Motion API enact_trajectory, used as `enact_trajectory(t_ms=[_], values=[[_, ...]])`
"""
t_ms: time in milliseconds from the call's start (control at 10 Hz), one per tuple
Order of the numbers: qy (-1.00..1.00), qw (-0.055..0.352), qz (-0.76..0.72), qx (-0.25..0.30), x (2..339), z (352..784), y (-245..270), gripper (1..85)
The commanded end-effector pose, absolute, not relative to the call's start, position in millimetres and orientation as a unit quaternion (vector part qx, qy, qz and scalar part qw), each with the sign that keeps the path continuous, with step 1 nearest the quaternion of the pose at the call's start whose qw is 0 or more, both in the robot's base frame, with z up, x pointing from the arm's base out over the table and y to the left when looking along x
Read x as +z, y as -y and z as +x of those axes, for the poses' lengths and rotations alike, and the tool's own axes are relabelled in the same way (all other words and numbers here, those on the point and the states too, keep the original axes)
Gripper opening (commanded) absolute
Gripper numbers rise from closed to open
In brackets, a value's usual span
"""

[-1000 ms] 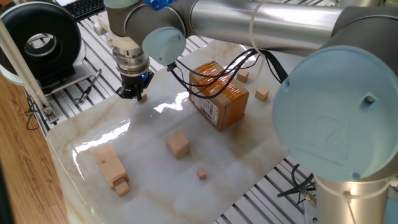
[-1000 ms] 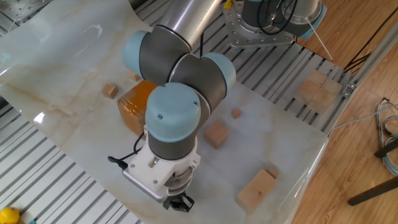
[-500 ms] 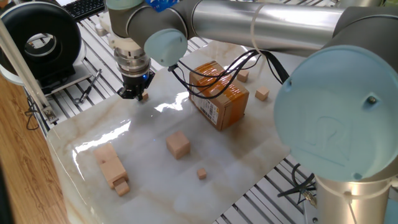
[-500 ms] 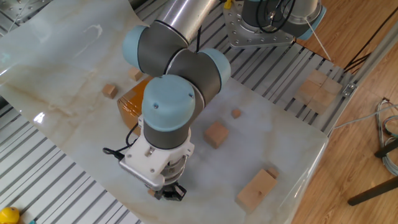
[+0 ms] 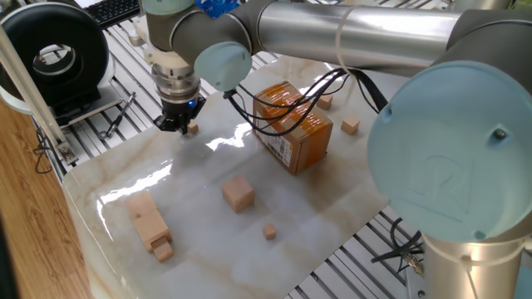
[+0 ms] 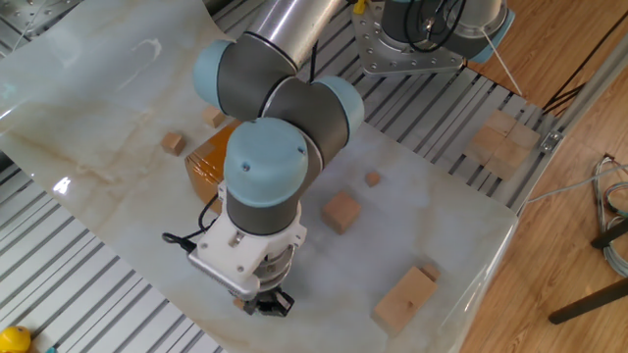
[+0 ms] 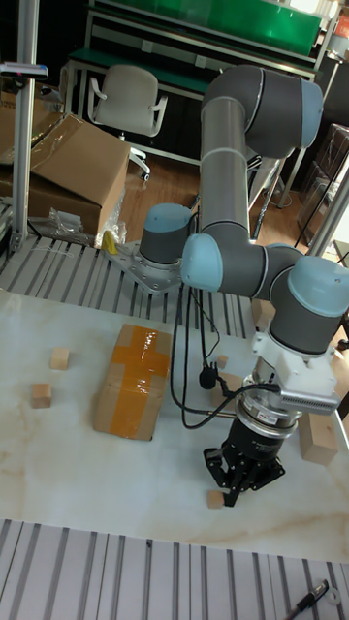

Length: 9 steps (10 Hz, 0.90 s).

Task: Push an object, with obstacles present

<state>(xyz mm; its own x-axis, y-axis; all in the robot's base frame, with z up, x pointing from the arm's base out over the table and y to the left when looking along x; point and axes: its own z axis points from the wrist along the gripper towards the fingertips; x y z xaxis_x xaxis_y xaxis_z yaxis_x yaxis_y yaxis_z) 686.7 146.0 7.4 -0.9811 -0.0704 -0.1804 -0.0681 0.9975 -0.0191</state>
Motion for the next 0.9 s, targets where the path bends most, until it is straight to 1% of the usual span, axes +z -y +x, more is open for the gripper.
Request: enact_trajectory(t_ms=[0,200,300,600,800], values=[[-0.995,0.076,-0.064,-0.005,10,678,-100,1.3],[-0.994,0.066,-0.088,-0.014,20,677,-61,1.3],[-0.994,0.066,-0.088,-0.014,22,676,-58,1.3],[-0.994,0.083,-0.071,0.0,23,684,-65,1.3],[-0.995,0.082,-0.06,0.002,23,684,-66,1.3]])
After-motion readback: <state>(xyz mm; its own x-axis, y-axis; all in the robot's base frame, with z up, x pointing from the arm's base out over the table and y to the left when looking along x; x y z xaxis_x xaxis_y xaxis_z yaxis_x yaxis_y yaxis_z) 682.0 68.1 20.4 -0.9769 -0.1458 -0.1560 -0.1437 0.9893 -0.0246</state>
